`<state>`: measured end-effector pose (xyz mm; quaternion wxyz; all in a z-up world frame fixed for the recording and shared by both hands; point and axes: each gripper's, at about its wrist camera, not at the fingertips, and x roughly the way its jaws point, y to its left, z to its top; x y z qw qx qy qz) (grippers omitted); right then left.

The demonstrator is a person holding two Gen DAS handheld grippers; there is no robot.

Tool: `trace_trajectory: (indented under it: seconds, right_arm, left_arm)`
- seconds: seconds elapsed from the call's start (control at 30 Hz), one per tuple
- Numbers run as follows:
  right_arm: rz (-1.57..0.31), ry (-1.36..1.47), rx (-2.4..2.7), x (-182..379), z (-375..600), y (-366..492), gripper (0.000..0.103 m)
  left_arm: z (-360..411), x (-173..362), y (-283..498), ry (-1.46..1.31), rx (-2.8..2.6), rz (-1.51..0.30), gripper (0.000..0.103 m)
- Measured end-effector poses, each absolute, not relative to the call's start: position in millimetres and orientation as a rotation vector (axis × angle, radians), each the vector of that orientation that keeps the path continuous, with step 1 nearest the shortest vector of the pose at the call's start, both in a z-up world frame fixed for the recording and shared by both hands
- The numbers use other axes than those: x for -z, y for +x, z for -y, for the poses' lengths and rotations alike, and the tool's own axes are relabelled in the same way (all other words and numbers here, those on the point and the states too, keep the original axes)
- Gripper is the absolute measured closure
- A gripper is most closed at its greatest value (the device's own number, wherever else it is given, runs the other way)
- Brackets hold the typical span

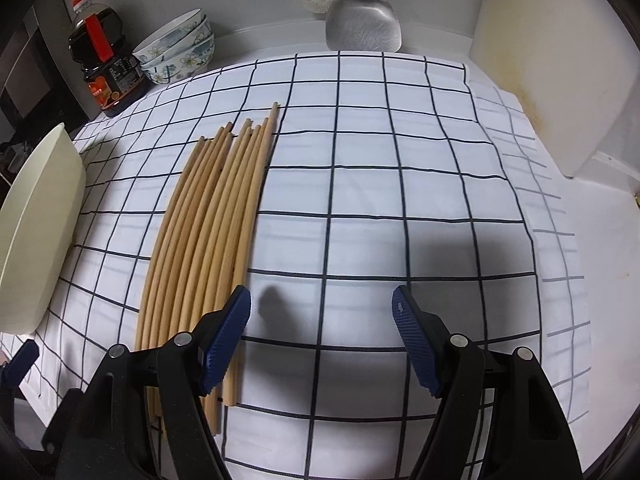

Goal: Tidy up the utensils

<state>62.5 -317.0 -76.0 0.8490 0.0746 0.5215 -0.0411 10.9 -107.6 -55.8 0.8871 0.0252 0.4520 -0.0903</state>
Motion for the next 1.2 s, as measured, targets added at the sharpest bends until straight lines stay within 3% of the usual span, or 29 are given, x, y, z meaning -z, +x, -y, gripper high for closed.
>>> trace_trajectory:
  seconds: [0.57, 1.2]
  right_arm:
    - [-1.103, 0.069, 0.081, 84.1, 300.8, 63.0, 0.032]
    - [-1.096, 0.168, 0.076, 81.6, 333.1, 60.1, 0.030]
  left_arm:
    - [116.6, 65.7, 19.1, 0.084, 0.171, -0.959, 0.006]
    - [127.4, 78.1, 56.2, 0.122, 0.120, -1.035, 0.006]
